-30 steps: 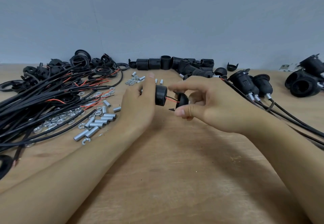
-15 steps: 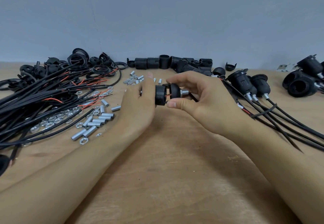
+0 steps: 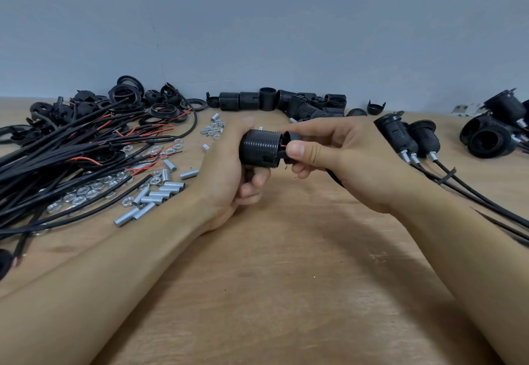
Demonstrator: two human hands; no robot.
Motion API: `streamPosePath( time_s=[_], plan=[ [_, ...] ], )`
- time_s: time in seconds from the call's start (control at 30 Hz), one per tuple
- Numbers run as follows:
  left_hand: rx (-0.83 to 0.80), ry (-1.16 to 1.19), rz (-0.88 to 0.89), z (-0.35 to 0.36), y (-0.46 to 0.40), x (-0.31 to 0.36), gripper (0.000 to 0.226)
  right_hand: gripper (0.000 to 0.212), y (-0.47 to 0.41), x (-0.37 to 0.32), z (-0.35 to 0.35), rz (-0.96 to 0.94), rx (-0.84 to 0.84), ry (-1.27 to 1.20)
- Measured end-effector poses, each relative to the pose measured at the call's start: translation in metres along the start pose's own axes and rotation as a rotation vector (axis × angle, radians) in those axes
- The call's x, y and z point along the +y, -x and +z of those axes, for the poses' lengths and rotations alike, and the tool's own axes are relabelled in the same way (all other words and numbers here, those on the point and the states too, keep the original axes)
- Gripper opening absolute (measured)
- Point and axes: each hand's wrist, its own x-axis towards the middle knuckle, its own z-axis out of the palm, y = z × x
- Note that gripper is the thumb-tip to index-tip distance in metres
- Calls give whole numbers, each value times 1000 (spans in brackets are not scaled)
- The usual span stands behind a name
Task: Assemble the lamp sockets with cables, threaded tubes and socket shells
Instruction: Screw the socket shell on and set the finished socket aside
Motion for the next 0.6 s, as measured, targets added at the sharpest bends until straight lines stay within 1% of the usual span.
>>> streamPosePath(
  time_s=[0.1,0.2,0.27,0.47,0.53,0.6],
  plan=[
    [-20,-4,-15,1,2,1,53,31,-1,3,-2,47,-48,-86],
    [-21,-30,-44,2,4,1,57,24,-1,5,-1,95,-127,-142],
    [40,-38,-59,3,3,-1,55,22,-1,7,0,124,-156,-149],
    [199,-172,-32,6,2,-6,52,31,-1,6,-1,126,-169,-84],
    [266,-231,-25,7,2,-8,46,29,0,5,0,124,-147,-39],
    [338,-231,-18,8,2,-10,38,25,1,3,3,115,-129,-16]
  ],
)
